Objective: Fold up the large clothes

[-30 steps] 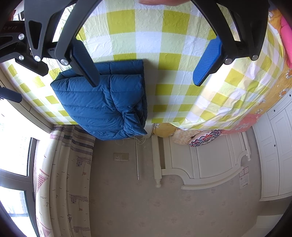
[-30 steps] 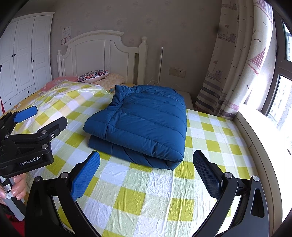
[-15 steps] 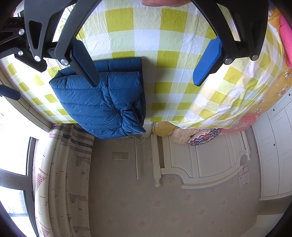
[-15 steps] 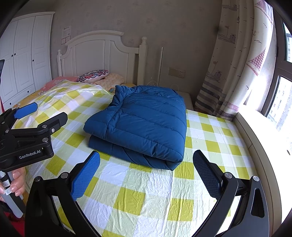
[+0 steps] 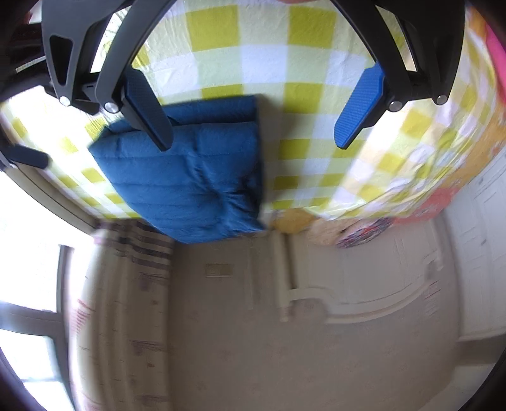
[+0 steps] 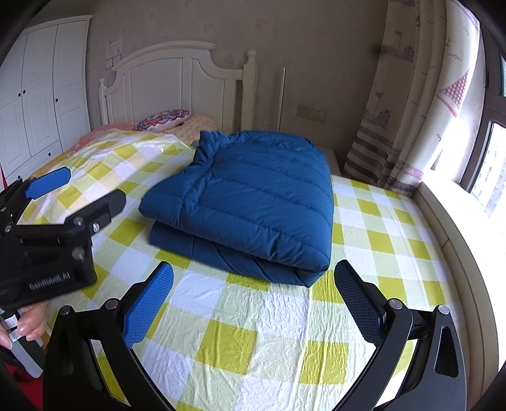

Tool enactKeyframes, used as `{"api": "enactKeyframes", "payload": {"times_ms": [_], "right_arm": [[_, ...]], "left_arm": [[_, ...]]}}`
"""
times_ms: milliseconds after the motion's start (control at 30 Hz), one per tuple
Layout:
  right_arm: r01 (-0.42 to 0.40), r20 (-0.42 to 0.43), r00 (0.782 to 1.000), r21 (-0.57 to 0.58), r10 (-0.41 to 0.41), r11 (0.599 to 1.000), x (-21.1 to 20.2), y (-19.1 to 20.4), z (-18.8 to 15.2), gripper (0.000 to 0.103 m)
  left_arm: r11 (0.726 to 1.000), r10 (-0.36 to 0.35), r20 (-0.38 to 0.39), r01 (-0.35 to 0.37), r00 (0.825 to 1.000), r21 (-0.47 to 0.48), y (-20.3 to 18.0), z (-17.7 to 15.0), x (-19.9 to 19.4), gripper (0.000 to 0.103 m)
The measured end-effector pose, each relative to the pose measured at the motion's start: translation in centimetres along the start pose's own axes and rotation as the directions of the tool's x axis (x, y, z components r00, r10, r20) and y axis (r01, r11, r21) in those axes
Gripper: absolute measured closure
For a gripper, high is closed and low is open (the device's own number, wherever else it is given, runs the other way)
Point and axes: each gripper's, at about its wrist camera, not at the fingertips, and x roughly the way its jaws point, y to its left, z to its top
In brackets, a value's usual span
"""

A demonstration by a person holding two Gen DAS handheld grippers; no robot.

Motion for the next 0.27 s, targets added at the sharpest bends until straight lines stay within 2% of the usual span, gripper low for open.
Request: {"api": "enactKeyframes", "payload": {"times_ms": [100,167,233,267], "right_arm": [[-0.013,-0.021,1.000,0.029,0.013,1.000,1.5,-1.3,-0.5,0.005],[-0.010,-0.013,1.000,0.087,0.011,0.996,2.0,-4.5,-0.2,0.005],[0.085,-0.004,0.996,0.153,-0.085,0.985,1.8,-10.2,0.5,0.005],[0.144,-0.018,0.990,0.194,-0.143,0.970,1.6,-13.6,0.7,0.005]], "left_arm": [[0.999,-0.051,-0.077,0.052,0.996,0.009,0.5,-0.4,2.7,0.002],[0.997,-0.074,-0.161,0.075,0.984,0.003,2.8,0.0,5.5,0.002],[0.999,-0.028,-0.192,0.020,0.981,-0.045,6.8,0.7,7.7,0.002],[0.996,0.000,-0.214,-0.020,0.977,-0.090,10.8,1.5,9.4,0.002]]}}
